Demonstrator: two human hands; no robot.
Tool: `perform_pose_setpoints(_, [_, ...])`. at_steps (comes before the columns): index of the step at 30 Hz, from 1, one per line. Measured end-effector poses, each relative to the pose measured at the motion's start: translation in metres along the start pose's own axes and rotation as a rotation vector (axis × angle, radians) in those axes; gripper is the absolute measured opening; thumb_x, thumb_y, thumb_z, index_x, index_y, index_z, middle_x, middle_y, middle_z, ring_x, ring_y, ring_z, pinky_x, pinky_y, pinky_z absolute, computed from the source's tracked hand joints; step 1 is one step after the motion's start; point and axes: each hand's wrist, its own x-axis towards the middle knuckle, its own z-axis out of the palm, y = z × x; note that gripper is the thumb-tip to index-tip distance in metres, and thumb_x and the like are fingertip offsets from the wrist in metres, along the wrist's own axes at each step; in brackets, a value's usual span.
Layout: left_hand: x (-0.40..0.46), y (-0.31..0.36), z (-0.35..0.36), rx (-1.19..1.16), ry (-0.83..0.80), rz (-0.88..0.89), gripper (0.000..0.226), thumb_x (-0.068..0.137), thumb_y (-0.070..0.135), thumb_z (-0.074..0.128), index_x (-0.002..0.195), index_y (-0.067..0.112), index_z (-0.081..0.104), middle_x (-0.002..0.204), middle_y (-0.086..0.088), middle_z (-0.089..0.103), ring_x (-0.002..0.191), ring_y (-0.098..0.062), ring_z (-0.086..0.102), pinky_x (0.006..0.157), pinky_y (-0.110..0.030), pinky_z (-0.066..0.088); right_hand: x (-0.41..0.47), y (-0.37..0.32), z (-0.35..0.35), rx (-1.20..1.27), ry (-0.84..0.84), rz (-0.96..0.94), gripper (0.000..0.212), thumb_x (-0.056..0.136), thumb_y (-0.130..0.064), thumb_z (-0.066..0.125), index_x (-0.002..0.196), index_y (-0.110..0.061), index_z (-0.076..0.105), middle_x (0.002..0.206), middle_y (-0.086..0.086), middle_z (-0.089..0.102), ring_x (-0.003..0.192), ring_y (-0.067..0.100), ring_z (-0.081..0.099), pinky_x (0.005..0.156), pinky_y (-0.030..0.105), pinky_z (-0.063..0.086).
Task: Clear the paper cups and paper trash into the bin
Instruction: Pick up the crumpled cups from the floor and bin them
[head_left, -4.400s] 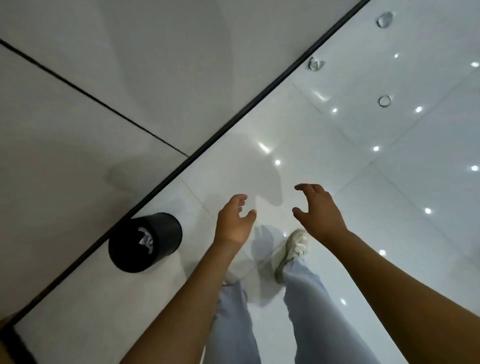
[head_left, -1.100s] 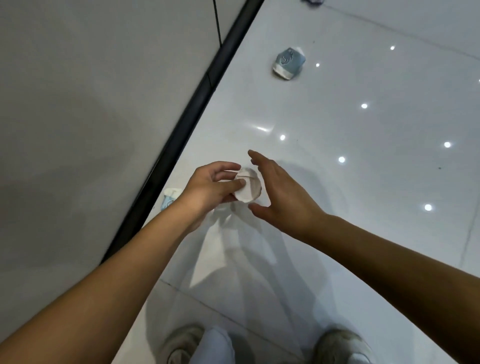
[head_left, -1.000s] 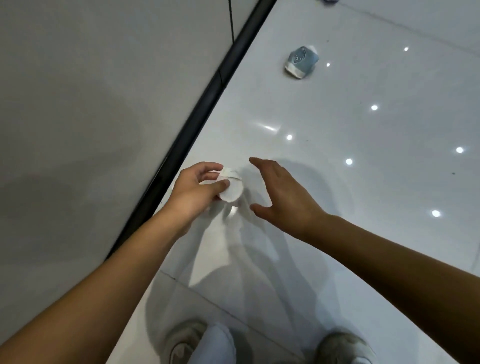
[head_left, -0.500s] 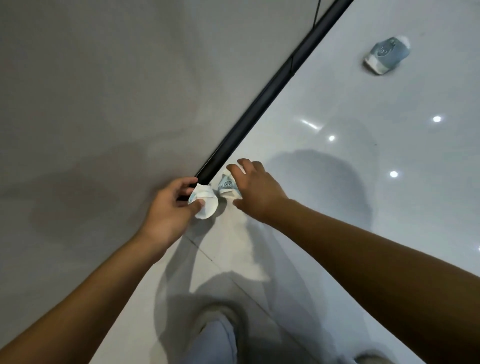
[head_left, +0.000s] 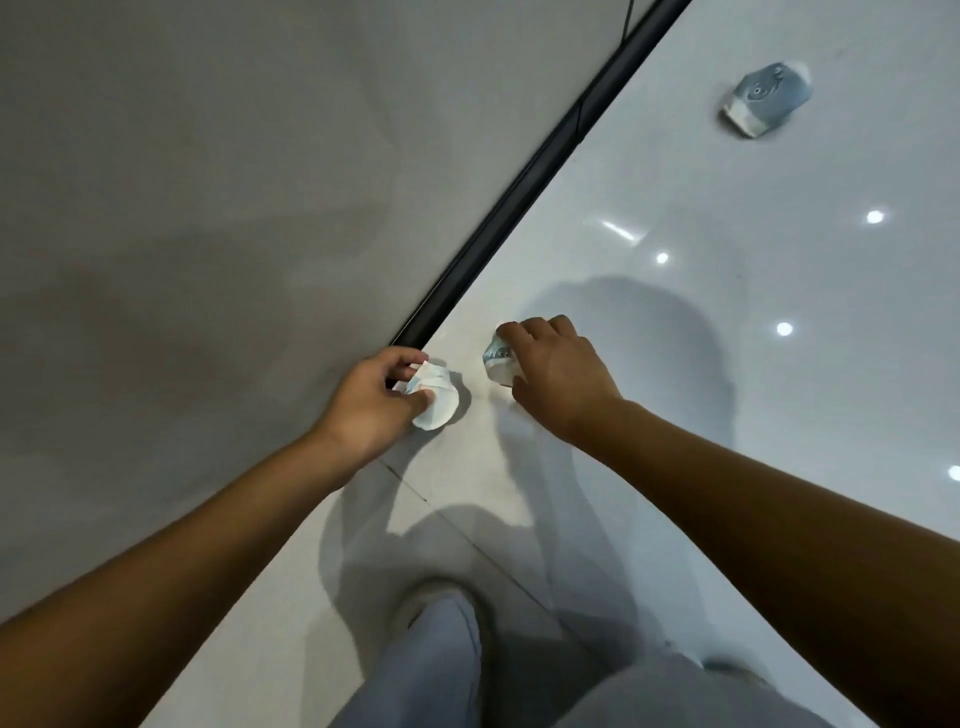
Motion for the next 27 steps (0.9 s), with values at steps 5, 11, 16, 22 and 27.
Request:
perform_pose_setpoints(5, [-0.052, 0.071, -0.016, 0.013, -0.066, -0.052, 0.03, 0.085, -0.003, 0.063, 0.109, 0.015, 0.059, 0.088, -0.001, 0.056, 0.087, -0.022, 0.057, 0.09, -0.048, 0.053, -0.08, -0.004, -0.079, 0.013, -0.014, 0.149, 0.047, 0.088, -0.02, 0.052, 0.134, -0.018, 0.043, 0.123, 0.006, 0.057, 0.11, 0.03, 0.048, 0.096, 0.039, 0.037])
perform_pose_setpoints(11, [-0.172, 0.169, -0.048, -0.062, -0.098, -0.06, 0.029, 0.084, 0.002, 0.065, 0.105, 0.021, 0.059, 0.097, -0.003, 0.056, 0.092, -0.022, 0.057, 0.091, -0.049, 0.052, -0.173, -0.06, -0.21, -0.025, -0.066, 0.146, 0.047, 0.09, -0.02, 0.053, 0.135, -0.017, 0.041, 0.124, 0.007, 0.057, 0.109, 0.028, 0.048, 0.094, 0.035, 0.039])
perform_pose_setpoints(16, [-0.293, 0.224, -0.09, -0.133, -0.031, -0.114, 0.033, 0.085, 0.002, 0.064, 0.115, 0.016, 0.059, 0.094, 0.003, 0.055, 0.091, -0.022, 0.057, 0.091, -0.047, 0.052, -0.238, -0.131, -0.311, -0.092, -0.094, 0.033, 0.05, 0.088, -0.021, 0.057, 0.136, -0.018, 0.042, 0.126, 0.005, 0.056, 0.11, 0.026, 0.048, 0.094, 0.035, 0.039])
perform_pose_setpoints(22, [-0.421, 0.239, -0.14, -0.339, 0.162, -0.242, 0.031, 0.085, 0.001, 0.065, 0.111, 0.016, 0.06, 0.093, 0.002, 0.056, 0.088, -0.023, 0.058, 0.092, -0.045, 0.052, -0.291, -0.209, -0.384, -0.214, -0.142, -0.198, 0.05, 0.086, -0.02, 0.057, 0.134, -0.02, 0.043, 0.125, 0.003, 0.057, 0.11, 0.025, 0.049, 0.094, 0.035, 0.04])
perform_pose_setpoints(27, [-0.529, 0.215, -0.18, -0.568, 0.354, -0.315, 0.028, 0.085, -0.001, 0.063, 0.108, 0.015, 0.06, 0.101, -0.005, 0.057, 0.08, -0.02, 0.057, 0.071, -0.035, 0.053, -0.334, -0.281, -0.413, -0.268, -0.204, -0.391, 0.048, 0.087, -0.018, 0.056, 0.133, -0.017, 0.044, 0.124, 0.006, 0.057, 0.11, 0.027, 0.049, 0.093, 0.037, 0.04])
